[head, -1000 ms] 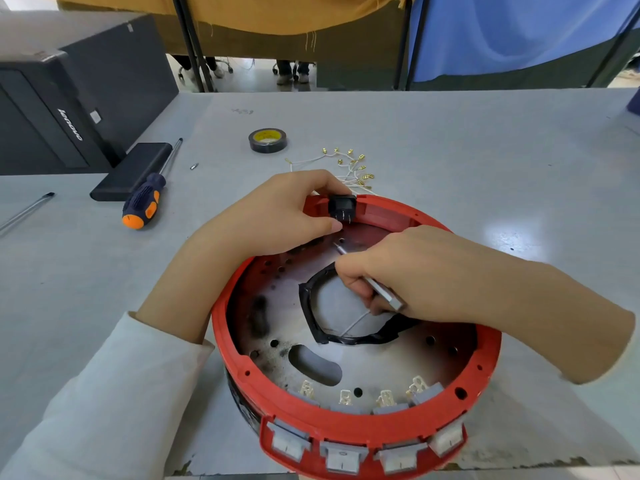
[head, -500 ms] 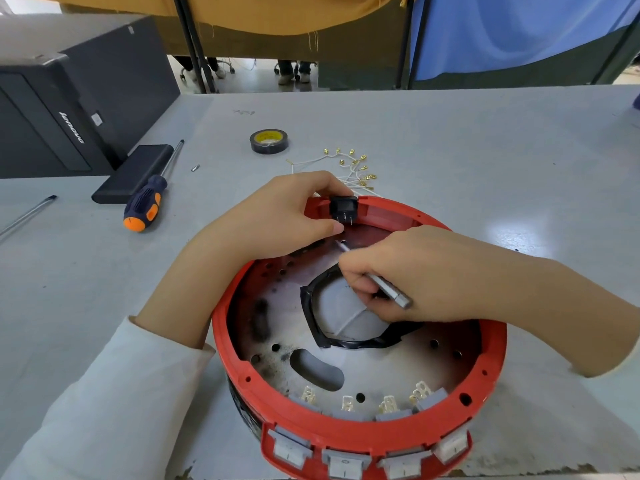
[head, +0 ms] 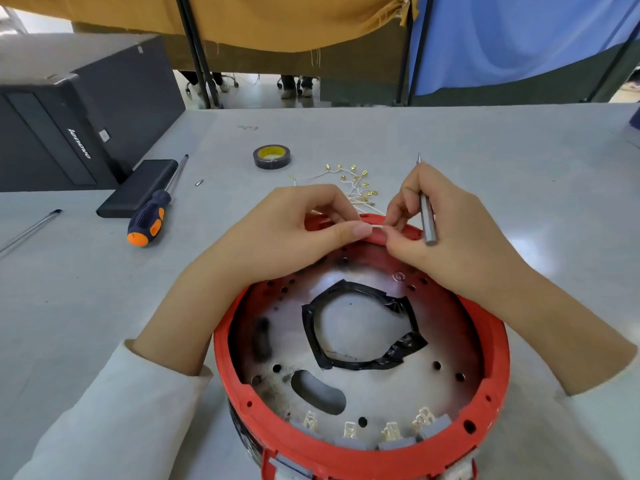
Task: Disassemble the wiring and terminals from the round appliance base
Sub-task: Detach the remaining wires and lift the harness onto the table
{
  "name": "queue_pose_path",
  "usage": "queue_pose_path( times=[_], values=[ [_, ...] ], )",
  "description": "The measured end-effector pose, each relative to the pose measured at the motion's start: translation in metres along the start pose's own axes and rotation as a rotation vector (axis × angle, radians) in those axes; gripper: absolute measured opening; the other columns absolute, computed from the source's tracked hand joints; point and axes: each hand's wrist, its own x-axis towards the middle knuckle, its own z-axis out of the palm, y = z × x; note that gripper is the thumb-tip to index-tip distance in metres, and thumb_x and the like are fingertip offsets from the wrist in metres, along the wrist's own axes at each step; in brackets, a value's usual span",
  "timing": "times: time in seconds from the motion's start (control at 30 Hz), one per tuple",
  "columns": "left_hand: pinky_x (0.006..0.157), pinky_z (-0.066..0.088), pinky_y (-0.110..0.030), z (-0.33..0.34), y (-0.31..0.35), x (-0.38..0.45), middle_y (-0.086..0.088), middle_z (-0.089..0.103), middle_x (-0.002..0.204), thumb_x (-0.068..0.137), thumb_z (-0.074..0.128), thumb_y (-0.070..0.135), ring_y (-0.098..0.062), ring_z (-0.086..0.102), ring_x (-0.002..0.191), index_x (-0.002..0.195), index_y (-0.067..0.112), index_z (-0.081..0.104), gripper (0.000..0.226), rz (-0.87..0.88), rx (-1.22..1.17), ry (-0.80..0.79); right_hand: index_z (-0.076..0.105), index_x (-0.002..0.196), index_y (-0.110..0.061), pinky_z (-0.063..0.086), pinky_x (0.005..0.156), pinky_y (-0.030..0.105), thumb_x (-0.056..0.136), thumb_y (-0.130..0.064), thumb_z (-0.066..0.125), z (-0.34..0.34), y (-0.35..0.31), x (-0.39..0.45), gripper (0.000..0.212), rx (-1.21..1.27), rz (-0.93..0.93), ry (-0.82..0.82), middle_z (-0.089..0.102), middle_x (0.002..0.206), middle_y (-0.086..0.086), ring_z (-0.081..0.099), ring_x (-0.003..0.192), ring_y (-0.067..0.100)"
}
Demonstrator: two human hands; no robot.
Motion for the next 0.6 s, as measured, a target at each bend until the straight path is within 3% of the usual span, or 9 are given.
queue_pose_path(
  times=[0.07, 0.17, 0.33, 0.4, 0.47, 0.53, 0.6],
  values=[
    [0.080, 0.045, -0.011, 0.000, -0.002, 0.001, 0.014, 0.068, 0.076, 0.083, 0.070, 0.024, 0.000, 0.063, 0.081, 0.085, 0.026, 0.068, 0.003, 0.009, 0.022, 0.007, 0.034, 0.073, -0.030, 0.045, 0.059, 0.016, 0.077, -0.008, 0.067, -0.001, 0.001, -0.001, 0.041, 0.046, 0.001, 0.033, 0.066, 0.081, -0.010, 0.060, 0.066, 0.007],
    [0.085, 0.044, -0.011, -0.001, -0.005, 0.003, 0.015, 0.070, 0.078, 0.083, 0.070, 0.016, 0.002, 0.064, 0.084, 0.083, 0.028, 0.068, 0.012, 0.003, 0.001, 0.053, 0.037, 0.072, -0.026, 0.048, 0.050, 0.017, 0.078, -0.018, 0.069, -0.004, -0.001, 0.001, 0.034, 0.133, 0.031, 0.024, 0.069, 0.083, -0.008, 0.061, 0.053, 0.008],
    [0.087, 0.048, -0.020, -0.002, -0.013, 0.006, 0.018, 0.061, 0.109, 0.085, 0.067, 0.025, 0.004, 0.058, 0.098, 0.098, 0.037, 0.058, 0.020, -0.017, 0.020, 0.206, 0.039, 0.070, -0.019, 0.055, 0.052, 0.021, 0.080, 0.005, 0.069, -0.023, 0.011, 0.040, 0.040, 0.160, 0.076, 0.101, 0.069, 0.076, 0.003, 0.067, 0.065, 0.011],
    [0.086, 0.046, -0.016, -0.001, -0.016, 0.007, 0.019, 0.059, 0.107, 0.086, 0.064, 0.032, 0.007, 0.056, 0.095, 0.102, 0.036, 0.058, 0.018, -0.116, 0.099, 0.138, 0.038, 0.071, -0.017, 0.057, 0.051, 0.025, 0.078, 0.011, 0.067, -0.025, 0.029, 0.061, 0.041, 0.197, 0.197, 0.147, 0.066, 0.074, 0.008, 0.065, 0.063, 0.012],
    [0.074, 0.040, -0.005, 0.000, -0.018, 0.007, 0.022, 0.060, 0.096, 0.085, 0.061, 0.040, 0.014, 0.053, 0.085, 0.101, 0.037, 0.059, 0.016, -0.163, 0.206, 0.019, 0.038, 0.072, -0.015, 0.058, 0.052, 0.026, 0.077, 0.014, 0.065, -0.014, 0.049, 0.073, 0.040, 0.190, 0.319, 0.110, 0.063, 0.071, 0.010, 0.063, 0.063, 0.014],
    [0.069, 0.038, -0.007, 0.001, -0.018, 0.006, 0.020, 0.061, 0.092, 0.085, 0.059, 0.043, 0.012, 0.052, 0.083, 0.098, 0.040, 0.058, 0.013, -0.161, 0.257, -0.028, 0.039, 0.074, -0.014, 0.058, 0.053, 0.028, 0.077, 0.016, 0.065, 0.003, 0.067, 0.078, 0.040, 0.192, 0.394, 0.058, 0.062, 0.072, 0.013, 0.064, 0.066, 0.018],
    [0.076, 0.042, -0.015, 0.000, -0.019, 0.006, 0.018, 0.062, 0.096, 0.085, 0.059, 0.043, 0.005, 0.054, 0.086, 0.098, 0.038, 0.059, 0.013, -0.168, 0.254, -0.028, 0.040, 0.074, -0.013, 0.058, 0.057, 0.037, 0.076, 0.015, 0.066, 0.018, 0.079, 0.082, 0.039, 0.197, 0.429, 0.048, 0.064, 0.074, 0.014, 0.067, 0.068, 0.027]
  ],
)
